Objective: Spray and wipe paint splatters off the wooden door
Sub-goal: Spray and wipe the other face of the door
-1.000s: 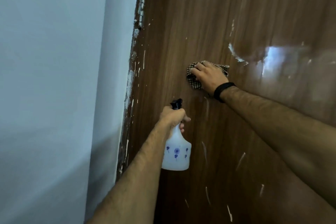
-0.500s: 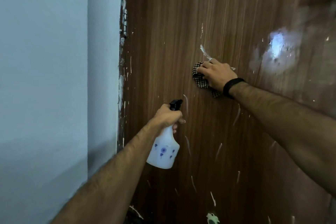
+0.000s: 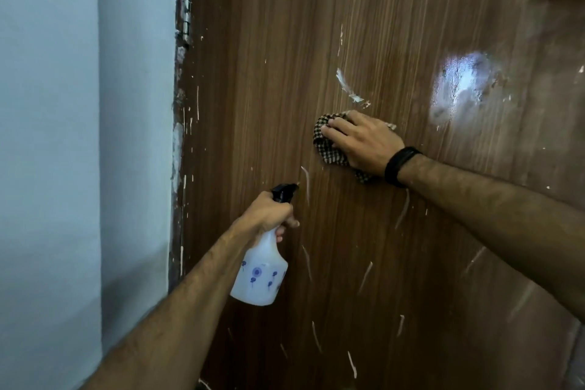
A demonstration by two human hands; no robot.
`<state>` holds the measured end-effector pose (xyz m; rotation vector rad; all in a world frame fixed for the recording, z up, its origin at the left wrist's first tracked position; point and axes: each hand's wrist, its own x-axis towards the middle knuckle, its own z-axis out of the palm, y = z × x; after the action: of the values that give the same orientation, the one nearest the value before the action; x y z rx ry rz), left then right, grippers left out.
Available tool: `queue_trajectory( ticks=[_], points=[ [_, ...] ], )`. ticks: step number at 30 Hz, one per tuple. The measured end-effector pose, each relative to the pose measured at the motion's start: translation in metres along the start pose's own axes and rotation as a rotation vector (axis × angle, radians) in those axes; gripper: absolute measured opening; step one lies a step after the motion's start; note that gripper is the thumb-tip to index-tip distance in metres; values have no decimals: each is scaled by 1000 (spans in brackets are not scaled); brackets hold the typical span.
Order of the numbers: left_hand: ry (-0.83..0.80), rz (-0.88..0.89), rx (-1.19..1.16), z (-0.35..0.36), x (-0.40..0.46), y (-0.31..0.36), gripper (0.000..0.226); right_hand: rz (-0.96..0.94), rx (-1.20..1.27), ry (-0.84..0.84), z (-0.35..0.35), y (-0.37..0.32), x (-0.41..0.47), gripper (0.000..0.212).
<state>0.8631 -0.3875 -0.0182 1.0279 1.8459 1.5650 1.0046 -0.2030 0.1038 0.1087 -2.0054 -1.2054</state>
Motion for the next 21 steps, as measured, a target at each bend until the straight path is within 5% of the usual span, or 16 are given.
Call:
queue_trajectory(
  ticks=[5,9,16,18,21],
  points=[
    [-68,96,-12,-20,9,7,19,297,-23,62,-2,31,40,54],
    [-114,118,-31,-44,15,9,16,154,-63,34,19,3,32,50],
    [-192,120,-92,-49,28,-5,15,-310,-107,-92,58,-78,-27,75],
    [-208,118,-108,-48,32,-8,16,-281,-142,-87,58,-68,-18,83],
    [-221,121,-102,-44,35,-10,16,-30,-108,48,48,-44,21,61]
  ],
)
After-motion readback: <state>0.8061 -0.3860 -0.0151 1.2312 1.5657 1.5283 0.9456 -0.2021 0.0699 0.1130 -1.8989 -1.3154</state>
